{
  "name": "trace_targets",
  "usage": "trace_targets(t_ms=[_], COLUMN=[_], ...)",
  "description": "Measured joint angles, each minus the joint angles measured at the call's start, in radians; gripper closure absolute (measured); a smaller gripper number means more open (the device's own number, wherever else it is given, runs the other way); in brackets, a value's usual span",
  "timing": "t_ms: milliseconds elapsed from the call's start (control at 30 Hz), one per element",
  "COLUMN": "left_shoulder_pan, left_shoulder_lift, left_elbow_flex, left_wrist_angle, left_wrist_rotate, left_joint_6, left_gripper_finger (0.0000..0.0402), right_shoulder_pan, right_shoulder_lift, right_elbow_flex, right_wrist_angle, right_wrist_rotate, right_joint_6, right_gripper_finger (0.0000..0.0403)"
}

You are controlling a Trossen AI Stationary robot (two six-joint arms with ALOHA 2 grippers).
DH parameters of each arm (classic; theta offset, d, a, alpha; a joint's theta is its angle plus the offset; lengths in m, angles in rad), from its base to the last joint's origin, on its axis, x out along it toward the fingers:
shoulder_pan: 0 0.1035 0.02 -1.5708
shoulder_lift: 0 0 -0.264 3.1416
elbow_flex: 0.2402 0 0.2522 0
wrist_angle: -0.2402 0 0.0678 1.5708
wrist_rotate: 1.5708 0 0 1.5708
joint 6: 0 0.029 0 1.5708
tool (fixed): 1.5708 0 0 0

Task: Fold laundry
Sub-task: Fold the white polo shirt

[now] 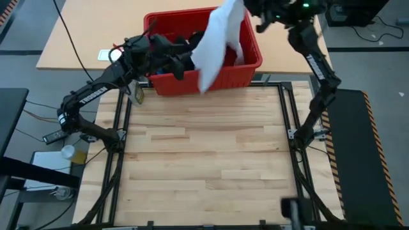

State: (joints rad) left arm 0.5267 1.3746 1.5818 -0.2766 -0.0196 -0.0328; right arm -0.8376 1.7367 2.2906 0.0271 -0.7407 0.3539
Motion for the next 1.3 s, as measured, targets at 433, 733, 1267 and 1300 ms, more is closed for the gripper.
trace_targets(t_ms=[433, 733, 1267, 1300], left_shoulder_pan=[-0.176, -0.189, -0.174, -0.174], left_shoulder_lift=[0.143, 0.226, 0.243, 0.232], left_elbow_flex=[-0.001, 0.0, 0.03, 0.042], left_wrist_angle=[-0.021, -0.066, -0.004, -0.01], left_wrist_rotate=[-0.296, -0.376, -0.48, -0.48], left_joint_6=[0.134, 0.309, 0.527, 0.526], left_gripper_finger=[0.015, 0.0114, 0.0387, 0.0389], right_shoulder_pan=[0.127, 0.245, 0.355, 0.355], right_shoulder_lift=[-0.188, -0.281, -0.299, -0.299], right_elbow_flex=[0.0, 0.0, 0.003, 0.003], right_wrist_angle=[-0.43, -0.551, -0.634, -0.658], right_wrist_rotate=[-0.048, 0.023, -0.046, -0.046], right_joint_6=[-0.103, -0.125, -0.152, -0.153], right_gripper_finger=[0.04, 0.04, 0.033, 0.0316])
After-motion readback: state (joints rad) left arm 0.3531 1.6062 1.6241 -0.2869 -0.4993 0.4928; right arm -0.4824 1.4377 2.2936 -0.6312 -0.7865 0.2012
